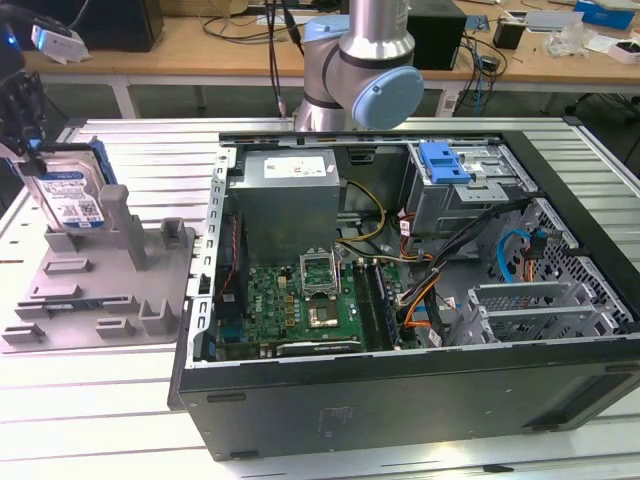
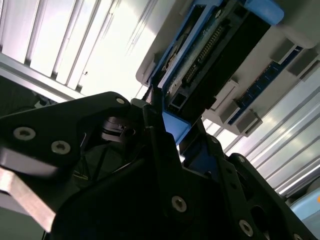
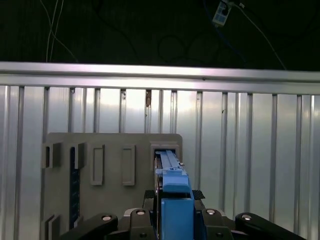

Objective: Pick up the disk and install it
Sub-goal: 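Pick up the disk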

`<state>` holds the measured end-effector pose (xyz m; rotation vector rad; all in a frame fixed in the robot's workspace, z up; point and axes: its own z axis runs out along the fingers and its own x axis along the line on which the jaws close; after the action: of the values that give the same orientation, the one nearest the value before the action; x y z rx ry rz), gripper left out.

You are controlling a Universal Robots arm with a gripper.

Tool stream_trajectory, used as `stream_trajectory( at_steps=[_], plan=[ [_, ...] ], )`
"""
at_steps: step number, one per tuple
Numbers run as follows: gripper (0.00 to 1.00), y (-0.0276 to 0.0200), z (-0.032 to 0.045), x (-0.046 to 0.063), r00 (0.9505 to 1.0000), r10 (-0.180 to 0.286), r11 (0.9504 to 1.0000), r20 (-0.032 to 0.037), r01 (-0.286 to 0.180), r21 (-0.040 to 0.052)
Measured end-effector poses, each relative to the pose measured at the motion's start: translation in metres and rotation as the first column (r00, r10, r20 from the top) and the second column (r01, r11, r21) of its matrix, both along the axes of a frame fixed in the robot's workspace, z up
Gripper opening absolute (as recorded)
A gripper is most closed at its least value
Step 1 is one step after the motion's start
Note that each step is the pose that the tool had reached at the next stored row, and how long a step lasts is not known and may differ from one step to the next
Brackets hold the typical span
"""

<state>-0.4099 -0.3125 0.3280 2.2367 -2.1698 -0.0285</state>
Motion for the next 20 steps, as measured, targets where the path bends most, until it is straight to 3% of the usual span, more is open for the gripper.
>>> stream_trajectory(
  at_steps=[5, 16, 20],
  plan=[
    [0.37, 0.0, 0.0097, 0.0, 1.0, 0.0, 1.0, -0.0001, 0.0, -0.0007],
    [0.37, 0.0, 0.0398, 0.0, 1.0, 0.0, 1.0, 0.0, 0.0, -0.0028],
    [0.37, 0.0, 0.0542, 0.0, 1.0, 0.0, 1.0, 0.0, 0.0, -0.0042]
  ],
)
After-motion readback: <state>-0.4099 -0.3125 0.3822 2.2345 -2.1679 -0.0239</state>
